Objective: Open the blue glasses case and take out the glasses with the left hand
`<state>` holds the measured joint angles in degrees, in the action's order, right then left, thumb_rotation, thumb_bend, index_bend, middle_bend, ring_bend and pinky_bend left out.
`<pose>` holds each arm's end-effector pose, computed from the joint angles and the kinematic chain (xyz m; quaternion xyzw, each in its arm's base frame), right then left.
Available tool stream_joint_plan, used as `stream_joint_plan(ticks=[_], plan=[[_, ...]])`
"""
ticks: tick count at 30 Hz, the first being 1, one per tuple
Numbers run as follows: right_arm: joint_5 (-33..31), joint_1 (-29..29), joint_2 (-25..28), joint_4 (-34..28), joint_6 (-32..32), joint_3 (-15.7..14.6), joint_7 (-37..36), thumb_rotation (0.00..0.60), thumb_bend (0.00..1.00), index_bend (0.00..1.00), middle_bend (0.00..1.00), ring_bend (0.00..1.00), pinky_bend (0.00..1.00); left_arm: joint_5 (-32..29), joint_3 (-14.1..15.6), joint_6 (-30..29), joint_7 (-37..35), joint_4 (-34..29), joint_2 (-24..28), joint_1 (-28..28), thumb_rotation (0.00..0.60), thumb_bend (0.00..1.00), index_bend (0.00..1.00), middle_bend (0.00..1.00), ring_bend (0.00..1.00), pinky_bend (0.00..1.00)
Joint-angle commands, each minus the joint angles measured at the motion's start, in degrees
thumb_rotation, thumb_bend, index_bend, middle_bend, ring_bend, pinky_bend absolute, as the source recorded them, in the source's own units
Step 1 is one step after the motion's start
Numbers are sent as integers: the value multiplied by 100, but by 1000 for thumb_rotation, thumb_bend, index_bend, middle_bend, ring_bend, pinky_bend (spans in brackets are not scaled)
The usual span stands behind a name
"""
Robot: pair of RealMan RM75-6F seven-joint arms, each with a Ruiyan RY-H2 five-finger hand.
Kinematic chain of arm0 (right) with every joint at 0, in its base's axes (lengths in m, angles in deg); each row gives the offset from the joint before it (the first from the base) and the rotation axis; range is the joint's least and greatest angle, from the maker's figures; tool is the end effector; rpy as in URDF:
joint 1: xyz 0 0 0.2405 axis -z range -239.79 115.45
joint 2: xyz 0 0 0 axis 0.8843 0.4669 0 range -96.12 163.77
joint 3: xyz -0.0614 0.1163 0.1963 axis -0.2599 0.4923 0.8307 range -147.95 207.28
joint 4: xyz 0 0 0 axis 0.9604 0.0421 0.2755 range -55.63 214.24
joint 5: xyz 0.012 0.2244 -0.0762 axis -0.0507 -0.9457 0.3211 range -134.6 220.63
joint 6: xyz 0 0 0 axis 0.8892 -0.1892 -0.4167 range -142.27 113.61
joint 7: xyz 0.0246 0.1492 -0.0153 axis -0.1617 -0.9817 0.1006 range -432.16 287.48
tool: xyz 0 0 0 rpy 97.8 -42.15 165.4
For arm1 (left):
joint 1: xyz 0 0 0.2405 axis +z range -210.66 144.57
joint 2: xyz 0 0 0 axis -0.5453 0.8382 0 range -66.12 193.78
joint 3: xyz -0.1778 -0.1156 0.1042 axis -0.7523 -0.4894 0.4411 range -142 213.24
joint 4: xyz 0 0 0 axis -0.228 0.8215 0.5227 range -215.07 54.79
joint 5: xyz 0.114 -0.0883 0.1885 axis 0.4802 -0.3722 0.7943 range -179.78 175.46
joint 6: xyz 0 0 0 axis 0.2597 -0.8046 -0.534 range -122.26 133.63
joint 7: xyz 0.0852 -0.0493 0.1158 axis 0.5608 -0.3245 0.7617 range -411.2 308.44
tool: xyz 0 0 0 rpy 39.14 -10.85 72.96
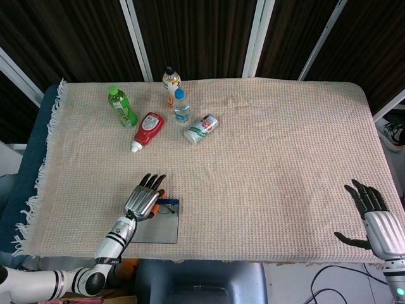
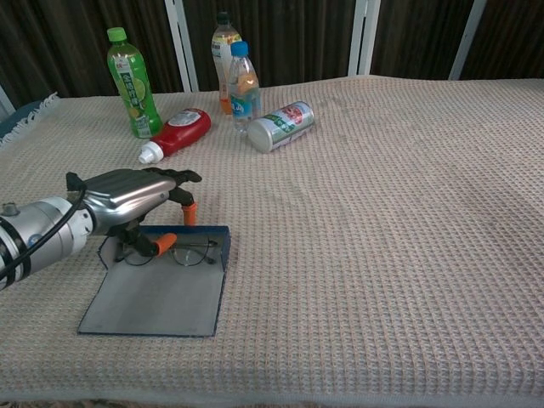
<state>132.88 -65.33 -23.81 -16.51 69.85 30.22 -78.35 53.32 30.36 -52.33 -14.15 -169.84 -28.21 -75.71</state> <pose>-0.3031 -0.1706 0.1424 0.6074 -0.4145 0.3892 0.5548 -0.1291 0.3025 -0.0768 -0.7877 -0.3443 -0.2870 0.4227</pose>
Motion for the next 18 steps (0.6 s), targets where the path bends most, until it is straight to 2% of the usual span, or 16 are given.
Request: stream_joint_plan(ticks=[1,18], plan=[[0,-3,-3,1,-8,-2,12,600,176,0,0,0,0,-2,3,-8,-3,7,0,-4,600,459,439,0,0,0],[-11,-12,-9,-8,-22,0,40,600,176,0,0,0,0,134,-4,-107,-167,181,-68,9,600,459,540,0,0,0]])
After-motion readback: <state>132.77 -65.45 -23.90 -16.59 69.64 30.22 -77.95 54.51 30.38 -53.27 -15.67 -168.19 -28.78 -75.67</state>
